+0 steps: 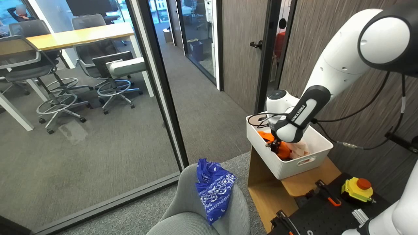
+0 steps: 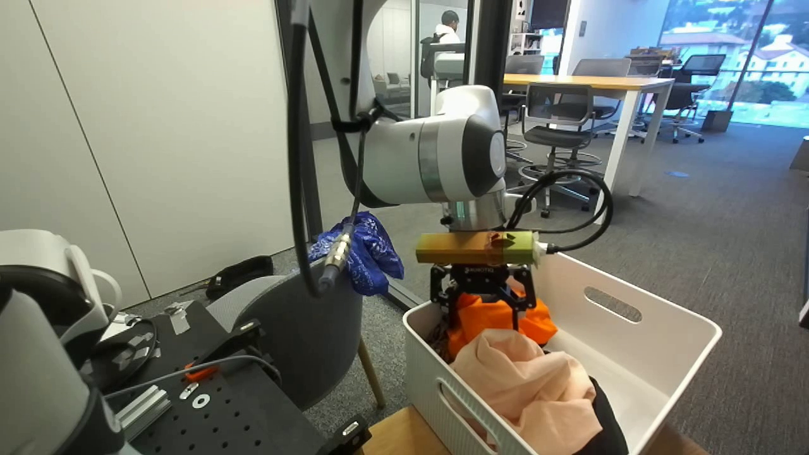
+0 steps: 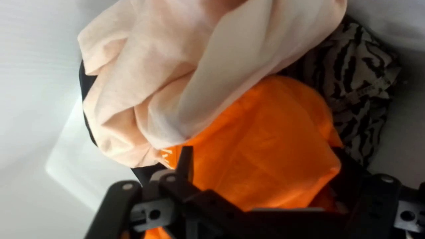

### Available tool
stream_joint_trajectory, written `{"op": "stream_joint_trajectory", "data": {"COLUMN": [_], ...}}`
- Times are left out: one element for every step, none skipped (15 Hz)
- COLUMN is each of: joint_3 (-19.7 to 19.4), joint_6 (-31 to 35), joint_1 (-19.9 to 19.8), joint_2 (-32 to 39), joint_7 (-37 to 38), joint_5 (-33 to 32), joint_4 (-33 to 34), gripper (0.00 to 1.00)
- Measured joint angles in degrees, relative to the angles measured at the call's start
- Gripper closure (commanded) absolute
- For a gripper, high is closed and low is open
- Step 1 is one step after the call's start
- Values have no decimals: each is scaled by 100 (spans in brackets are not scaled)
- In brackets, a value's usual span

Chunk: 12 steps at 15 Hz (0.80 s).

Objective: Remove the orange clothing from the white basket and hang it on the back of the chair

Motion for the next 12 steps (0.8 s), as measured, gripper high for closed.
{"op": "stream_joint_trajectory", "data": {"joint_3": [0,-1,-1,-2,-2,-2,-2,-3,-4,-5,-5,-6], "joint_6": [0,0,0,0,0,0,0,0,0,0,0,1], "joint_1": [0,0,0,0,0,0,0,0,0,0,0,0], "joint_2": [4,10,15,20,24,27,29,31,32,34,34,35], "joint_7": [-4,-6,-12,-29,-44,-55,-65,-77,-86,-95,-103,-110], "joint_5": [9,17,31,59,88,111,127,141,157,171,179,184], "joint_4": [7,15,21,28,32,35,38,39,41,41,41,42], "gripper": [0,0,0,0,0,0,0,0,0,0,0,0]}}
